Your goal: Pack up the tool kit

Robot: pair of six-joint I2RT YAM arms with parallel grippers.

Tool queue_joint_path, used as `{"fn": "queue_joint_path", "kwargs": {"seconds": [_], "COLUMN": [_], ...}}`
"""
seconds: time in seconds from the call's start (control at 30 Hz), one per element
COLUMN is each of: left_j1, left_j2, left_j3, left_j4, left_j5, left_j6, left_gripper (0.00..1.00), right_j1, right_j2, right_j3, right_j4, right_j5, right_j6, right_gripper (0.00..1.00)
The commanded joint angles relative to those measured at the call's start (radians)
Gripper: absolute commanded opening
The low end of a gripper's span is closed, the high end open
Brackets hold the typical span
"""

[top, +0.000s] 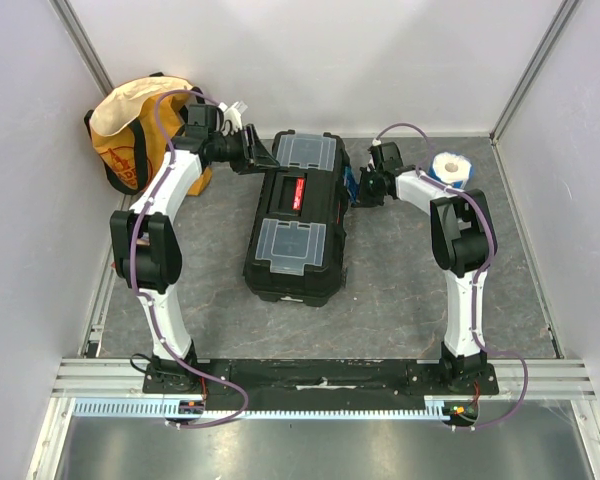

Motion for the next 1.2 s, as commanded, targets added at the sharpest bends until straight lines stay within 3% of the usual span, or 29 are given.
{"fn": "queue_joint_path", "kwargs": {"seconds": [0.0, 0.43, 0.6, 0.83, 0.9, 1.07, 1.17], "left_j1": [-0.073, -0.130, -0.161, -0.086, -0.046, 0.014, 0.024], "left_j2": [0.062, 0.142, 0.159, 0.102, 0.073, -0.007, -0.045], "left_j3": [-0.075, -0.121, -0.126, -0.078, -0.057, 0.032, 0.096], "left_j4": [-0.119, -0.112, -0.089, -0.099, -0.099, -0.092, -0.069], "left_j5": [0.088, 0.310, 0.298, 0.142, 0.079, -0.082, -0.122], "left_j6": [-0.015, -0.003, -0.026, -0.061, -0.076, -0.072, -0.073], "left_gripper": [0.49, 0.46, 0.47, 0.46, 0.49, 0.60, 0.67], "right_j1": [0.092, 0.167, 0.187, 0.146, 0.109, 0.020, -0.015], "right_j2": [-0.014, 0.079, 0.096, 0.043, 0.001, -0.137, -0.212], "right_j3": [0.005, 0.030, 0.017, 0.021, 0.004, -0.105, -0.113], "right_j4": [0.192, 0.484, 0.562, 0.414, 0.352, 0.248, 0.205], "right_j5": [-0.107, -0.264, -0.288, -0.142, -0.079, 0.059, 0.038], "right_j6": [0.079, 0.164, 0.202, 0.197, 0.205, 0.217, 0.178], "right_gripper": [0.00, 0.00, 0.00, 0.00, 0.06, 0.37, 0.39]}}
